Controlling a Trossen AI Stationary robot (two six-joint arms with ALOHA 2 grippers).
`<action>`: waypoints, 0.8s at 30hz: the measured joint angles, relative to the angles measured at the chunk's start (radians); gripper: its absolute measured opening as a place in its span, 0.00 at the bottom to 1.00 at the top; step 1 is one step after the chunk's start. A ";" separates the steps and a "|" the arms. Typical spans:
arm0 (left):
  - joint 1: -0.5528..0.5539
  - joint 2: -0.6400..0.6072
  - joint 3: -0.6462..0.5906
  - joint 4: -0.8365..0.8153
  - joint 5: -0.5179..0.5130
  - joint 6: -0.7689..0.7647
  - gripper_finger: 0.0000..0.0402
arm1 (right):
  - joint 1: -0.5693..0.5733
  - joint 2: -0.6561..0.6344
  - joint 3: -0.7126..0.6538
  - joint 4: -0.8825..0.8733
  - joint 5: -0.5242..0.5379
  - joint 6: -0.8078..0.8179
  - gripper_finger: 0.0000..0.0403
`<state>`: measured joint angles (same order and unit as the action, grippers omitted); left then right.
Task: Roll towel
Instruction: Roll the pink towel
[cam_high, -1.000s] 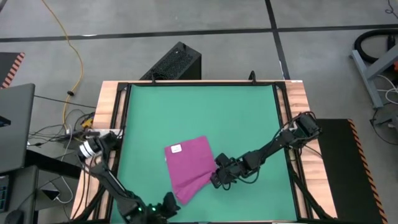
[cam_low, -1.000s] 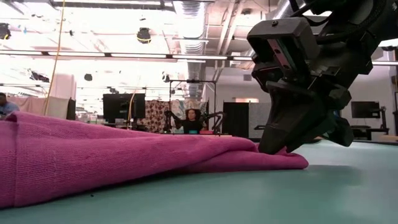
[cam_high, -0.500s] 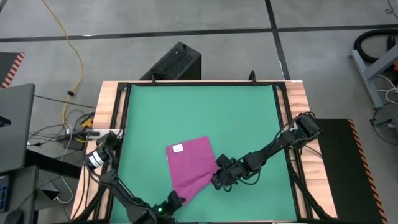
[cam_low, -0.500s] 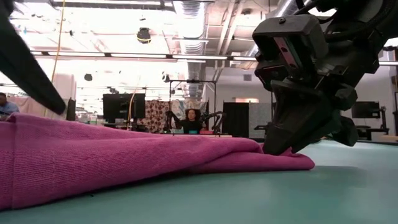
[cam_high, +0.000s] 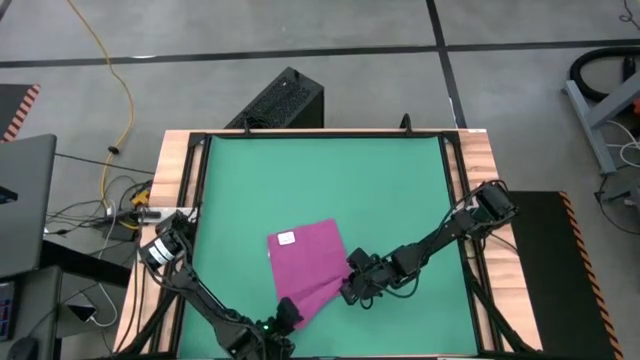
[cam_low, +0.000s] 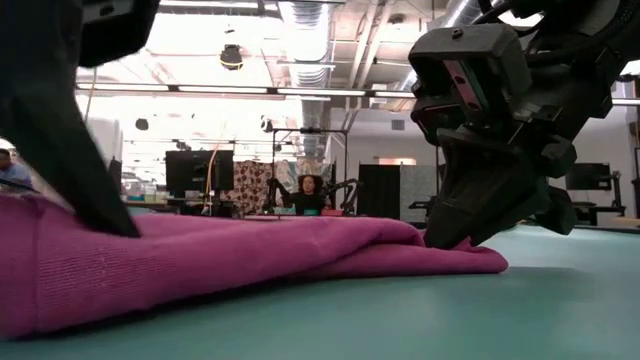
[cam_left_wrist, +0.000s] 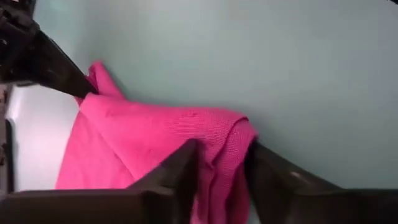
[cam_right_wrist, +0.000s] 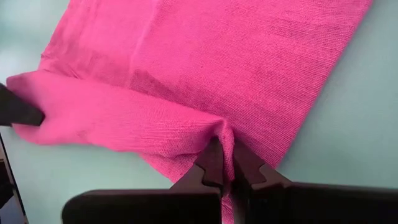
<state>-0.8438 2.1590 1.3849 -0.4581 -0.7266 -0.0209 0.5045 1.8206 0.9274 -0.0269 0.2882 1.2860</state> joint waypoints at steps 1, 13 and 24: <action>0.001 0.000 0.000 -0.001 0.004 -0.010 0.20 | 0.000 0.000 0.000 0.002 0.000 0.000 0.05; -0.044 -0.088 -0.005 -0.008 -0.038 -0.195 0.01 | 0.000 0.002 0.000 0.010 -0.002 -0.004 0.05; -0.042 -0.180 -0.246 0.264 -0.093 -0.431 0.00 | 0.013 0.002 0.000 0.009 -0.001 -0.004 0.05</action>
<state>-0.8861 1.9791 1.1392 -0.1943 -0.8198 -0.4521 0.5178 1.8221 0.9276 -0.0181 0.2869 1.2823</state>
